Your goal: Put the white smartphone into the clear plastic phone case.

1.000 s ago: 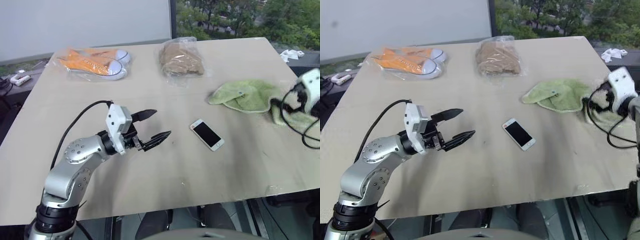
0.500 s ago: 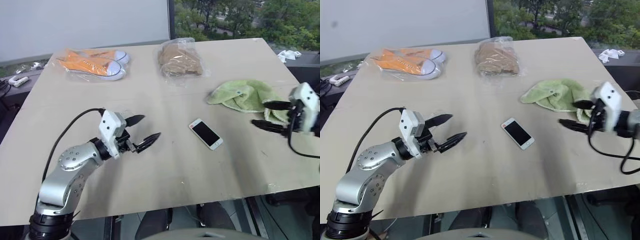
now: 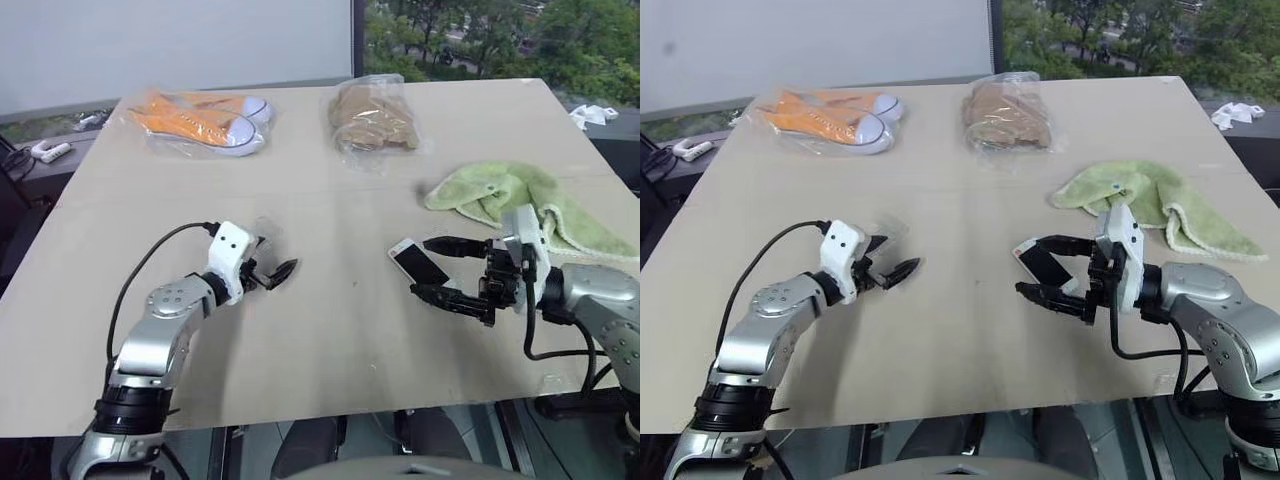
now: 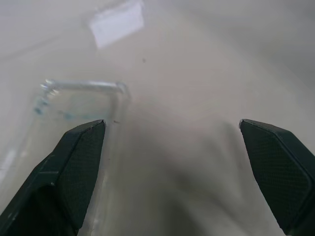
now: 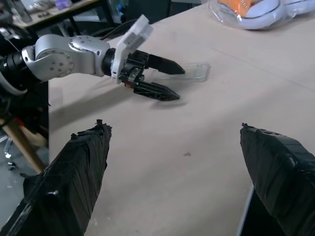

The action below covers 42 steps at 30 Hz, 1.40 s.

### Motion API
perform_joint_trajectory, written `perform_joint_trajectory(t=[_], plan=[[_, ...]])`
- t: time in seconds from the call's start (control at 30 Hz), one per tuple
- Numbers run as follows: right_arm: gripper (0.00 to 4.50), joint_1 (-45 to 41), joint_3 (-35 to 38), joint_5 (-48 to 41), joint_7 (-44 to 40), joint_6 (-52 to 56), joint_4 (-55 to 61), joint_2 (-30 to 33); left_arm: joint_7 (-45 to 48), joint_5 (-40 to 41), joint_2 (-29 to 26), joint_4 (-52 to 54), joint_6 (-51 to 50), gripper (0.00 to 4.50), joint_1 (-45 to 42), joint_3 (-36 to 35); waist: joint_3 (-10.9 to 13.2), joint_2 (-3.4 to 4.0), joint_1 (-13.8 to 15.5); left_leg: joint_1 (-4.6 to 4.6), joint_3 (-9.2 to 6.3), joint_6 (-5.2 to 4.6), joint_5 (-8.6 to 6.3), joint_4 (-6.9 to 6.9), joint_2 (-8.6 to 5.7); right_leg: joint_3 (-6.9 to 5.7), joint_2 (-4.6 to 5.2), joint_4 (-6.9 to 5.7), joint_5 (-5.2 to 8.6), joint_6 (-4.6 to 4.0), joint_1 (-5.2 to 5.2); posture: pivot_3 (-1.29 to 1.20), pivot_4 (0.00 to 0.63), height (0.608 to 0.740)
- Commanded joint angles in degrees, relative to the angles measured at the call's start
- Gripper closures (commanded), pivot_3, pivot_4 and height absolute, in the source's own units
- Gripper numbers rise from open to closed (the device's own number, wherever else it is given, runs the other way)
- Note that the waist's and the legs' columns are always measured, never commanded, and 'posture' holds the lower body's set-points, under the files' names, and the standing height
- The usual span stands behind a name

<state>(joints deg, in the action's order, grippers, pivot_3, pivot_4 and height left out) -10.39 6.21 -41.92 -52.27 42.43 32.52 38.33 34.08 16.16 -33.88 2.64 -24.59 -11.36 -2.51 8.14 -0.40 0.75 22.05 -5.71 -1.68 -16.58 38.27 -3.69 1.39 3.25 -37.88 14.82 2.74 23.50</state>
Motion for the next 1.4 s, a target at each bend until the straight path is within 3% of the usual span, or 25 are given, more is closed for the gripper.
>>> perform_joint_trajectory(t=[0.03,0.3,0.4,0.53,0.6,0.63,0.67,0.97,1.17,1.4], plan=[[0.02,-0.57,-1.07,0.89,-0.05,-4.62,3.13,-0.68,-0.05,-1.41,-0.21,-3.74,1.28,0.0,-2.87,-1.04,0.0,0.0,-0.16,-0.02,0.0,0.01,0.0,0.0,0.01,0.01,-0.02,-0.03,0.0,0.0,0.0,0.0,0.15,0.74],[0.02,-1.32,-2.3,0.19,-0.25,-7.62,4.42,-0.81,-1.6,-2.08,0.38,-4.2,-1.64,0.0,-1.3,-1.35,-0.02,-0.02,-0.17,-0.04,0.02,0.0,0.0,0.01,-0.01,0.05,0.01,-0.03,0.0,0.01,-0.01,0.0,0.15,0.74],[0.0,-1.41,-2.59,0.65,-0.6,-8.91,3.87,-0.61,-2.28,-0.68,1.48,-4.05,-3.1,0.76,-0.58,-2.62,-0.03,-0.01,-0.22,-0.08,0.03,0.01,0.0,0.01,-0.01,0.08,0.0,-0.06,0.0,0.01,-0.02,0.0,0.15,0.74],[0.0,-1.51,-2.78,1.32,-0.78,-10.56,3.02,-0.64,-2.28,-0.95,1.48,-3.96,-4.16,2.44,0.1,-3.05,-0.04,-0.02,-0.14,-0.09,0.03,0.0,0.0,0.02,0.0,0.07,0.0,-0.07,0.0,0.01,-0.03,0.0,0.15,0.74],[0.0,-1.54,-2.96,1.93,-0.79,-11.49,2.61,-0.59,-2.04,-1.73,1.08,-4.01,-4.03,3.76,0.36,-2.73,-0.05,-0.02,-0.11,-0.12,0.04,0.0,0.0,0.02,-0.01,0.08,0.0,-0.07,0.0,0.01,-0.04,0.0,0.15,0.74],[0.0,-1.51,-3.01,2.1,-0.83,-11.74,2.45,-0.53,-1.91,-1.63,1.18,-3.95,-4.07,3.86,0.42,-2.81,-0.05,-0.01,-0.09,-0.14,0.04,0.0,0.0,0.02,-0.01,0.07,0.01,-0.07,0.0,0.01,-0.05,0.0,0.15,0.74],[0.0,-1.45,-3.03,2.26,-0.92,-11.97,2.31,-0.43,-1.69,-1.45,1.31,-3.7,-3.93,4.37,0.53,-2.88,-0.06,0.0,-0.08,-0.15,0.04,0.0,0.0,0.02,-0.01,0.07,0.01,-0.07,0.0,0.01,-0.05,0.0,0.15,0.74],[0.0,0.39,-3.94,5.99,-2.34,-14.35,1.35,1.77,2.31,-0.09,1.36,-1.46,-0.48,4.44,1.37,-3.06,-0.06,0.0,-0.07,-0.15,0.04,0.0,0.0,0.02,-0.01,0.08,0.02,-0.04,0.0,0.01,-0.12,0.0,0.15,0.74],[0.0,3.01,-3.58,8.87,-5.48,-17.43,-0.29,5.11,20.05,4.53,-1.92,7.44,7.05,4.44,6.93,2.49,-0.04,0.0,0.05,-0.08,0.05,0.0,0.0,-0.01,-0.01,0.08,0.04,0.04,0.0,0.0,-0.09,0.0,0.15,0.74],[0.0,3.12,-2.24,6.6,-7.86,-16.33,-0.84,7.06,29.8,5.67,-3.65,12.55,8.25,4.44,5.58,9.09,-0.03,0.0,-0.01,-0.09,0.02,-0.01,-0.01,0.0,0.0,0.04,0.05,0.02,0.0,0.0,-0.12,0.0,0.15,0.74]])
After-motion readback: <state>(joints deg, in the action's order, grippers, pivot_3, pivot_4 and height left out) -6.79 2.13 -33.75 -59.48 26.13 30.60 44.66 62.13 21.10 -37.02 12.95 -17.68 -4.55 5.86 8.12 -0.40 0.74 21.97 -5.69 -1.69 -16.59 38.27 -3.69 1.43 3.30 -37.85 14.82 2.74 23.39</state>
